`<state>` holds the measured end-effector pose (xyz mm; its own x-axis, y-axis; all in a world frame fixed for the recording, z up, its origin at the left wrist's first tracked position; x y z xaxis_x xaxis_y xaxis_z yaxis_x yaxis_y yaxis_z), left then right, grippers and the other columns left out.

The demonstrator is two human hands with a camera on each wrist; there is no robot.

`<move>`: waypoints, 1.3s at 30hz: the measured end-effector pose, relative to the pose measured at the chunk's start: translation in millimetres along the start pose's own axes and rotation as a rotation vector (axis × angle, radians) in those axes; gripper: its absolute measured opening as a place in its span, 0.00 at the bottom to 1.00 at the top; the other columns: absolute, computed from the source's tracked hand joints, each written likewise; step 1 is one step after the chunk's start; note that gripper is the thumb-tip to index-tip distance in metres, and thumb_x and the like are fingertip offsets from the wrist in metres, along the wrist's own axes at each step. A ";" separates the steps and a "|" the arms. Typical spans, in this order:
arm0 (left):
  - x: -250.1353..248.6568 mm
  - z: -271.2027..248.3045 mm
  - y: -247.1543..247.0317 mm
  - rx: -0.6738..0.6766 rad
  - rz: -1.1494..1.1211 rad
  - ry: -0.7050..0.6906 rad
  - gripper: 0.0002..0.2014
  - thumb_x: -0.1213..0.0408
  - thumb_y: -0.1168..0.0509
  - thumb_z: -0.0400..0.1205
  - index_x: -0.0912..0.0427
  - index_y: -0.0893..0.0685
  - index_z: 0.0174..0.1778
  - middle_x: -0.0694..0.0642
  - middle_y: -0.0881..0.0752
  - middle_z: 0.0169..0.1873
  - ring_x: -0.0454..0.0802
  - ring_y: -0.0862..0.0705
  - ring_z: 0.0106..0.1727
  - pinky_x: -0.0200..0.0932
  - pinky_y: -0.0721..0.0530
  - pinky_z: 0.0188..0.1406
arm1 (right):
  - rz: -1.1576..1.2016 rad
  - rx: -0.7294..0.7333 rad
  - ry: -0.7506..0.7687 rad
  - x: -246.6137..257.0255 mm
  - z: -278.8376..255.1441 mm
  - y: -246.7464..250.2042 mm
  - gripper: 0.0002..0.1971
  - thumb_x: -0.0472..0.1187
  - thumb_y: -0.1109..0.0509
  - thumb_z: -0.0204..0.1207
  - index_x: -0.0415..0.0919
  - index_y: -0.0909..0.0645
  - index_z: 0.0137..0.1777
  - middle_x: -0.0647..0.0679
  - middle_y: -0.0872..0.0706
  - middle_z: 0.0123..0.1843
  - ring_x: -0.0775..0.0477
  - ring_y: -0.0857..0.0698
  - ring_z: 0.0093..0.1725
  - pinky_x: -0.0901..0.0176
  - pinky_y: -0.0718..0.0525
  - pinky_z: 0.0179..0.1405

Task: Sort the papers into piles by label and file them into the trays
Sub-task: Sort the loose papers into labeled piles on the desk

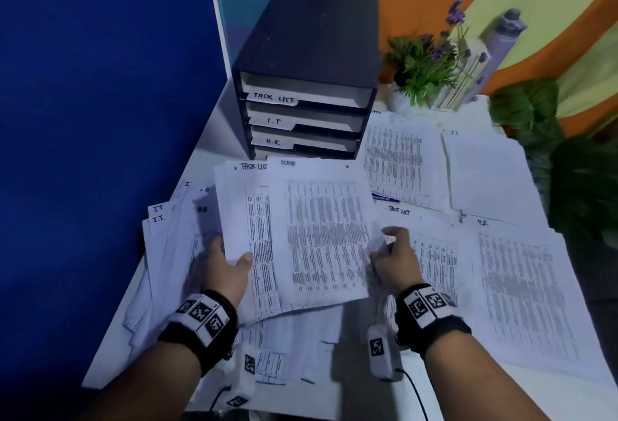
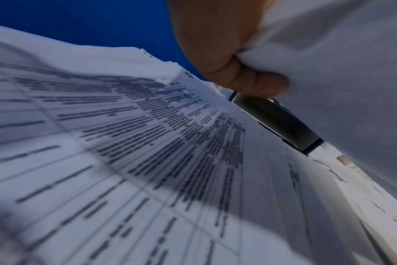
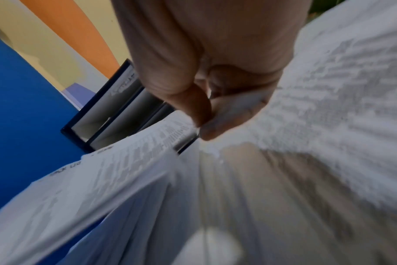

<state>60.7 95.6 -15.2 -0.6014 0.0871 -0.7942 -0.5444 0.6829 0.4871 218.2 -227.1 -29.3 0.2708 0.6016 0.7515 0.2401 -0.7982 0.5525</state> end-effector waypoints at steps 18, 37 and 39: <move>-39.6 -16.1 -26.2 0.012 0.218 -0.122 0.13 0.69 0.36 0.84 0.57 0.23 0.64 0.55 0.15 0.53 0.57 0.17 0.54 0.53 0.20 0.60 | -0.046 -0.400 0.053 -4.1 129.5 168.5 0.22 0.22 0.46 0.73 0.40 0.14 0.53 0.40 0.23 0.51 0.38 0.21 0.34 0.56 0.22 0.32; -69.4 -42.7 -103.9 0.191 0.086 -0.179 0.12 0.65 0.33 0.83 0.51 0.24 0.61 0.50 0.15 0.55 0.54 0.16 0.58 0.47 0.22 0.60 | 0.497 0.311 -0.021 -0.9 72.5 51.4 0.26 0.58 0.41 0.83 0.47 0.31 0.77 0.56 0.24 0.74 0.48 0.23 0.71 0.42 0.29 0.76; -67.9 -47.7 -130.7 0.260 0.128 -0.175 0.16 0.62 0.35 0.84 0.53 0.26 0.67 0.51 0.17 0.62 0.53 0.18 0.63 0.50 0.22 0.65 | 0.405 0.229 0.018 -11.8 61.4 57.9 0.23 0.46 0.36 0.83 0.53 0.32 0.77 0.55 0.20 0.70 0.49 0.19 0.64 0.47 0.21 0.67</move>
<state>144.8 -34.2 -7.6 -0.5334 0.2921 -0.7938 -0.2897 0.8186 0.4959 286.1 -278.5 -28.3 0.3696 0.2409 0.8974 0.3187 -0.9401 0.1210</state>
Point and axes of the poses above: each hand's wrist, its own z-axis towards the middle knuckle, its own y-axis out of the back of the hand, x = y × z, the point moved 10 cm from there along z, towards the middle knuckle
